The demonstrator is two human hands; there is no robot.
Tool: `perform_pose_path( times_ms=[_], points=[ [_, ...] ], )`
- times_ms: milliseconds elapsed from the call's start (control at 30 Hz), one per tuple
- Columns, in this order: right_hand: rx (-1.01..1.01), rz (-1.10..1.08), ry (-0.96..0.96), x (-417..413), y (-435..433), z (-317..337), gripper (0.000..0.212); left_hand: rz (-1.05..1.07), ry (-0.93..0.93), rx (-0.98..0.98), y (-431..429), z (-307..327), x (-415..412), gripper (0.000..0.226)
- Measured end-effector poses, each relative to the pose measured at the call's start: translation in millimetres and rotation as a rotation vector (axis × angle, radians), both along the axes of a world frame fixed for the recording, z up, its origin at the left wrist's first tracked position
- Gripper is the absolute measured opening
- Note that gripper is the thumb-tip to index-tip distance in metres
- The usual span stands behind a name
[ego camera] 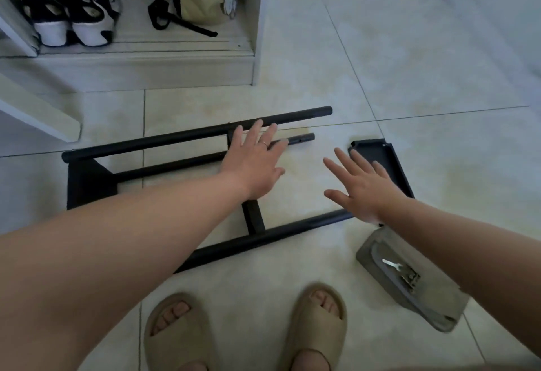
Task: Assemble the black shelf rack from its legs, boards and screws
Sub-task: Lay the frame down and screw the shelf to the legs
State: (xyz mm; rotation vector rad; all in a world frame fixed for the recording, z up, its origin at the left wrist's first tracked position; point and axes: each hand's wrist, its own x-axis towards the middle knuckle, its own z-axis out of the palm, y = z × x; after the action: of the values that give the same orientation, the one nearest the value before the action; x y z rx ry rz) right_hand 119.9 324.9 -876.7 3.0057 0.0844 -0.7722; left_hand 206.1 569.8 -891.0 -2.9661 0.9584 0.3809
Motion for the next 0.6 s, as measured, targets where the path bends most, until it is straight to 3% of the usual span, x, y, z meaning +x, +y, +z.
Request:
perform_pose_path(
  times_ms=[300, 600],
  points=[
    [0.047, -0.235, 0.218, -109.1, -84.5, 23.0, 0.068, -0.385, -0.026, -0.008, -105.4, 26.3, -68.8, 0.061],
    [0.062, -0.533, 0.374, -159.0, -160.6, -52.8, 0.055, -0.682, 0.106, -0.016, -167.6, -34.2, -127.8, 0.049]
  ],
)
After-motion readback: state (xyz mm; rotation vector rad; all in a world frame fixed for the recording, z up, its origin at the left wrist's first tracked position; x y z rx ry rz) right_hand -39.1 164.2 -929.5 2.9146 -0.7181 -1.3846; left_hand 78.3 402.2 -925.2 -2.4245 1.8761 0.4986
